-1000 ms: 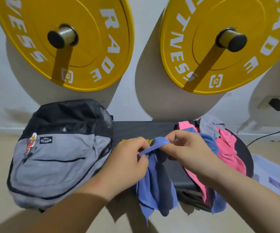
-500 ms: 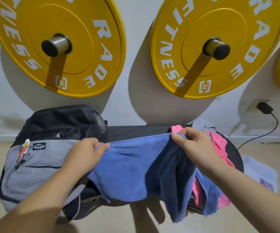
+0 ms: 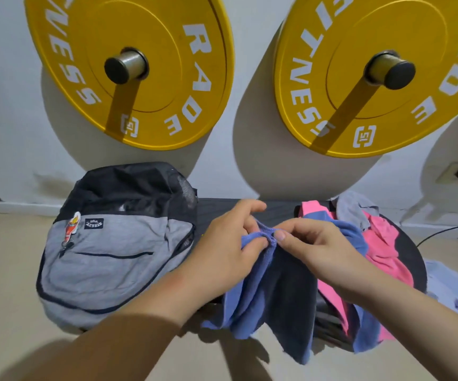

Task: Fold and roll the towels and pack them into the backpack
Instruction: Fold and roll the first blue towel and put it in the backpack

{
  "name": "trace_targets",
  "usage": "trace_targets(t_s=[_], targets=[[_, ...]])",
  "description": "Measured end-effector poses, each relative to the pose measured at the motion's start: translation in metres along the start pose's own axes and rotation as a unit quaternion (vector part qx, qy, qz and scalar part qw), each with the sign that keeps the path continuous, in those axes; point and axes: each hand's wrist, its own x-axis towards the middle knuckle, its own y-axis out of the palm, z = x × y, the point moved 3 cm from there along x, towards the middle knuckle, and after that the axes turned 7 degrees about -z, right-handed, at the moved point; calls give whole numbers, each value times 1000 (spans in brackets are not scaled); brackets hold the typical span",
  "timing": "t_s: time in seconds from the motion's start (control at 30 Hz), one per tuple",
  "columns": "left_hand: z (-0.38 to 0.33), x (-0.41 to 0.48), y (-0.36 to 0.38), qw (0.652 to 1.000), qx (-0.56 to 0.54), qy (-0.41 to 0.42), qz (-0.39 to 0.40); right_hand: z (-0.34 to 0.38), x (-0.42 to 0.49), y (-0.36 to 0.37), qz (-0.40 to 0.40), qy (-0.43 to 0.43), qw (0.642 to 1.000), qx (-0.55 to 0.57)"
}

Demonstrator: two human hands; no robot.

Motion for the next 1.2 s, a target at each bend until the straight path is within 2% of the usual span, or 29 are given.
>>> trace_targets(t_s=[0.1,0.17,0.23,0.37,0.47,0.53,0.6,0.67,0.77,0.87,0.97,1.1,1.2], targets=[[5,2,-1,999,32,32,17,2,-3,0,37,1,999,-2],[8,5,-2,998,41,51,7,-2,-1,-4,28,15,999,8],[13,9,-6,997,52,52,-26,-14,2,-10,31,40,999,-16],[31,23,-26,989,59,18,-133,-41,2,-21,85,92,982,-138],[59,29,-42,980,92,-39,-173,-55,5,-30,35,127,979,-157],[73,30,-49,974,122,-73,-177,-54,8,-32,-27,114,980,-161],[79,29,-49,972,142,-94,-165,-45,10,-29,-69,86,982,-156],[67,27,-42,974,133,-102,-152,-35,11,-21,-79,59,984,-147],[31,20,-20,988,61,-77,-119,-22,6,-9,-71,67,992,-84],[1,9,5,998,-36,-50,-31,-10,2,3,2,84,996,-20],[0,3,18,998,1,-14,57,-6,-2,7,77,86,993,-10],[13,7,17,997,46,11,62,-9,-3,1,79,90,993,-8],[18,11,14,997,72,6,24,-17,0,-6,23,105,994,1]])
